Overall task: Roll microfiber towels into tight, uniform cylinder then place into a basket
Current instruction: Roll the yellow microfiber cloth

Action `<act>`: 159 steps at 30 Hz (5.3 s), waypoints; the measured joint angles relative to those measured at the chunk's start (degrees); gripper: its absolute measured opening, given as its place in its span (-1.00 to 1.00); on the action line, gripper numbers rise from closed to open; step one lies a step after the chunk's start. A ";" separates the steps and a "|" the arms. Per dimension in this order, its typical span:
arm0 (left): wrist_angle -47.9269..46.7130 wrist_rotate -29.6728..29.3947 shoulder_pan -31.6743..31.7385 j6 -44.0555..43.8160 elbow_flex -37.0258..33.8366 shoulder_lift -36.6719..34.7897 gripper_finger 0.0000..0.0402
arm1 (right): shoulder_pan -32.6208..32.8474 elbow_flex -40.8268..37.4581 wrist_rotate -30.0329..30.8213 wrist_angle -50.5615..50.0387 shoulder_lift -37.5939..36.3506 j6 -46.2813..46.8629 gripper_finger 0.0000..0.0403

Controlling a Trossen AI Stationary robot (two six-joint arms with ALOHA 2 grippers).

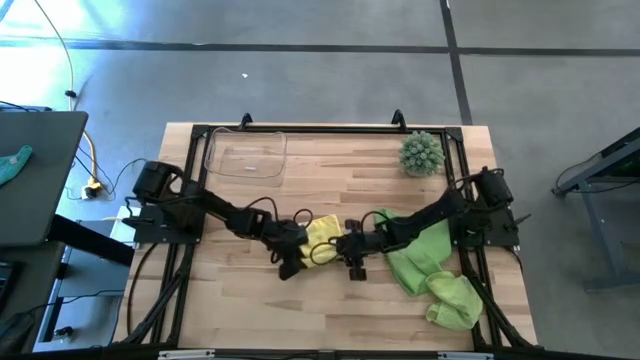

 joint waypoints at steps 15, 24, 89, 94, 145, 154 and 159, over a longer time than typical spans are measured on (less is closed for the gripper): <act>-12.94 -14.37 -2.70 18.41 0.09 -15.82 -0.24 | -4.86 -0.15 -12.46 -0.35 0.13 11.39 -0.90; -0.58 -34.81 -10.57 23.42 0.20 -10.32 -0.24 | -7.84 -0.24 -17.89 0.34 0.22 17.06 -0.90; 8.50 -27.78 -9.29 -18.63 0.26 7.37 -0.40 | 6.15 -0.28 11.52 3.47 -2.45 -21.60 -0.35; 8.52 -27.82 -9.29 -18.63 0.26 7.37 -0.40 | 4.78 -0.28 11.55 3.47 -2.39 -20.57 -0.23; 10.83 -46.64 -16.75 17.62 0.11 2.41 -0.12 | -11.59 -0.21 -22.37 2.61 2.29 23.36 -0.89; 13.22 -49.74 -16.66 14.69 0.22 7.97 -0.17 | -13.71 -0.24 -27.38 2.69 2.36 25.95 -0.89; 11.90 -49.83 -15.85 7.56 0.33 10.14 -0.36 | -13.69 -0.19 -27.36 2.85 2.36 21.27 -0.87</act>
